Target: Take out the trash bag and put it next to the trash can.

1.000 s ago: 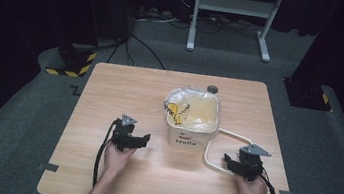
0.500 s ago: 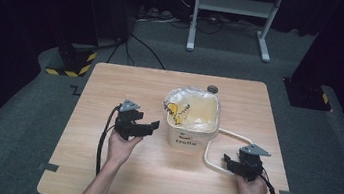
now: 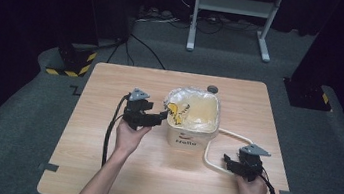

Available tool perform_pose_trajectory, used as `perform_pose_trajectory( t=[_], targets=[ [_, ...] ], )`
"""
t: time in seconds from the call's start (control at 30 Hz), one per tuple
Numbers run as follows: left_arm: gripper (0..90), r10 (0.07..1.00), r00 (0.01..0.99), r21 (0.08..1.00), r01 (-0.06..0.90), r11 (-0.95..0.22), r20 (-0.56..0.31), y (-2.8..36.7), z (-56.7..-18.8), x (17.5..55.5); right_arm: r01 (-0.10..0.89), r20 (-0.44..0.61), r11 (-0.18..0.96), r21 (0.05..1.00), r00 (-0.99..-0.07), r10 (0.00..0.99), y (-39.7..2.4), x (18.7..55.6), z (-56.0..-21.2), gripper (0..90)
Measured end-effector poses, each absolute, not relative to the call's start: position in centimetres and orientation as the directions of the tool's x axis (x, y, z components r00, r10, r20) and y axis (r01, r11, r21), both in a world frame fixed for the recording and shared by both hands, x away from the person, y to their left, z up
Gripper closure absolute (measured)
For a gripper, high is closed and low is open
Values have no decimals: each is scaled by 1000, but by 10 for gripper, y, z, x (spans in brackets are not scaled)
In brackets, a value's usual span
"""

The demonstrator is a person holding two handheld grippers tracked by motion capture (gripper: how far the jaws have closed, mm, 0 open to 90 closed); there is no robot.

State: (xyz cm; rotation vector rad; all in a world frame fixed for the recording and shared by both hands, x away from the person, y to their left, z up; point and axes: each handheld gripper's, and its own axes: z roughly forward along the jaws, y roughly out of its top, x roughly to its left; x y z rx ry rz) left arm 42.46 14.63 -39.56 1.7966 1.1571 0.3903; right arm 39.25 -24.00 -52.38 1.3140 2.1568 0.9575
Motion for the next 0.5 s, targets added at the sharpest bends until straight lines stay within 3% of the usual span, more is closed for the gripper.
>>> perform_pose_trajectory(
  t=[0.5],
  targets=[
    [428, 833, 512, 821, 555, -133, -211, 130, -396, 448, 588, -12, 311, 747, -455, 890, -240, 392, -524, 327]
  ],
)
